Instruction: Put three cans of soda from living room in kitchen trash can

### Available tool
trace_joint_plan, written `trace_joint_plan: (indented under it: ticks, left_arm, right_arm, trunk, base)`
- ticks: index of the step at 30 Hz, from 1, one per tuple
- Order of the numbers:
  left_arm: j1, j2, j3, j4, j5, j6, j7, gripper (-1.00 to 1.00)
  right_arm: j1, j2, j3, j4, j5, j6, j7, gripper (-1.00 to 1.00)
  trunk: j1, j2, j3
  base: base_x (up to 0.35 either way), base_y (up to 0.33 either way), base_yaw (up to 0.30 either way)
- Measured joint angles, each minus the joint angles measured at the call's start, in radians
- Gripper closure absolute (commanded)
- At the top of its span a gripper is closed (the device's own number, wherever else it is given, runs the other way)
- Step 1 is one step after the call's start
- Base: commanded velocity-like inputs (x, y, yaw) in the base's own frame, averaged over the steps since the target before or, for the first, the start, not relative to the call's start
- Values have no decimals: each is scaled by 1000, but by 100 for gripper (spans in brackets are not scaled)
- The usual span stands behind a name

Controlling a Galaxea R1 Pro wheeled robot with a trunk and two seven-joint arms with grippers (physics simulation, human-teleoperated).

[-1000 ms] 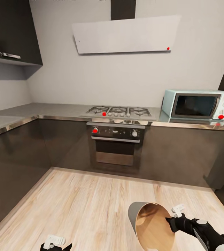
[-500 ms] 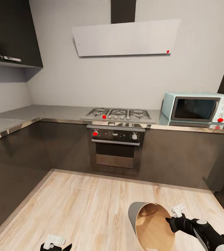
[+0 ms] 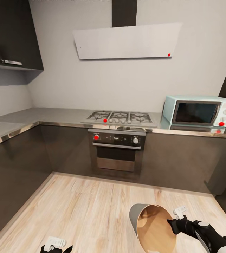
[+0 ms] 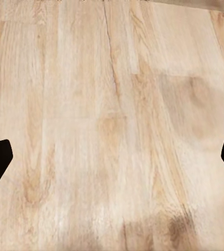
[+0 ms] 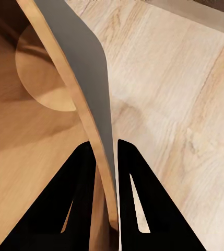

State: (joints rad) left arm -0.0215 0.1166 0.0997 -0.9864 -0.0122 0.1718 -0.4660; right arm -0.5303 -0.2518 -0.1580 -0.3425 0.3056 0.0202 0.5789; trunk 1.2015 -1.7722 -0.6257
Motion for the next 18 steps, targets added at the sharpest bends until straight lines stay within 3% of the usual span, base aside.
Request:
trace_joint_plan:
  ticks: [14, 18]
  left_arm:
    - [0, 0, 0, 0, 1, -1, 1, -100]
    - [0, 0, 0, 0, 1, -1, 2, -100]
  right_arm:
    - [1, -13, -4, -2, -2, -1, 5, 100]
    - [53, -24, -1, -1, 3, -64, 5, 100]
  trunk:
    - [-54, 98, 44]
    - [-69, 126, 56]
  base:
    - [0, 0, 0]
    - [0, 0, 0]
